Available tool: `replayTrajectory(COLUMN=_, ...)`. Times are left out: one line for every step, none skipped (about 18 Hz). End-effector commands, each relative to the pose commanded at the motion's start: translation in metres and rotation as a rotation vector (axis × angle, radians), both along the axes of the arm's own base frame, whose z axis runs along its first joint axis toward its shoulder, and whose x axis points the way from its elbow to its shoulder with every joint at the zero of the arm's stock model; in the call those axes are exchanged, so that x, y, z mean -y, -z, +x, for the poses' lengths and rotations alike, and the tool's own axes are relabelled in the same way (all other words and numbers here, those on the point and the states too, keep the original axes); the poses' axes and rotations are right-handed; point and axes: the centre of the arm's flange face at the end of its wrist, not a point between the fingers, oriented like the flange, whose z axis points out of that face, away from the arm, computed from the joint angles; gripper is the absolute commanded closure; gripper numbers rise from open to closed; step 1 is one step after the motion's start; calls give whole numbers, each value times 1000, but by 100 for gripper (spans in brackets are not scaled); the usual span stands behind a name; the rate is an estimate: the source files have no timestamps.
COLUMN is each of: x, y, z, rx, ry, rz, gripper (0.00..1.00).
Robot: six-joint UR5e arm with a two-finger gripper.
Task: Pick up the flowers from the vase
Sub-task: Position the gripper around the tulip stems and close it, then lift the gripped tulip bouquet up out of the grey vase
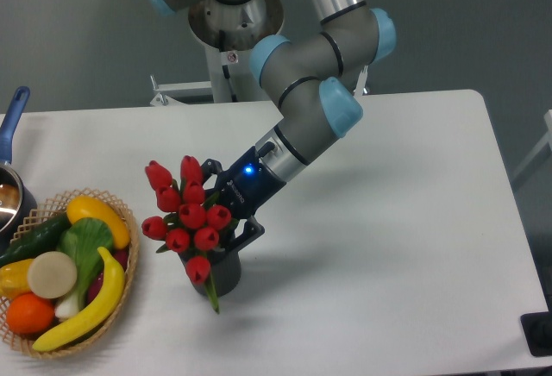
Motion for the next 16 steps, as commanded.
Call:
replayTrajectory(x=1, y=-1, z=0, rx=2, ry=-4, rz=-1, gripper=47)
replayTrajectory(x=2, y=0, z=0, rx=8, ry=-6, rz=0, gripper=49)
replayTrajectory(x=3, y=0, z=-2, rx=8, ry=-9, rz=0, gripper=49)
replayTrajectory(x=4, y=-1, z=-3, rx=8, ry=-12, rz=0, gripper=51)
replayTrajectory(x=4, y=-2, z=-3, rx=14, ry=-17, rz=-2, gripper=53)
replayTrajectory(x=5, y=-3, z=-3, rx=22, ry=-24, rz=-7, gripper=55)
replayTrajectory(x=5, y=-4, z=-3, rx=31, ry=-32, rz=-13, gripper=56)
replayTrajectory(x=5, y=-5, z=-3, rx=36, ry=-37, rz=-16, gripper=56)
replayTrajectory(x=6, y=-6, z=-3, rx=35, ry=-39, rz=-15, gripper=56)
replayTrajectory(x=6, y=-9, z=-3, rx=31, ry=-39, rz=-12, gripper=56)
replayTrajectory(x=7, y=-14, z=-3, rx=27, ry=-40, rz=-5, gripper=56)
replayTrajectory(x=7, y=-16, z=-2, rx=31, ry=-40, rz=3, gripper=56)
replayTrajectory(x=7, y=-20, z=-1, rx=41, ry=-44, rz=10, gripper=56)
replayTrajectory(x=7, y=-21, z=-2, rx=53, ry=-51, rz=8, gripper=56)
replayTrajectory(x=8, y=-24, z=-2, rx=53, ry=-54, rz=10, gripper=56)
replayTrajectory(x=9, y=-26, z=-2, rx=50, ry=-56, rz=12, gripper=56)
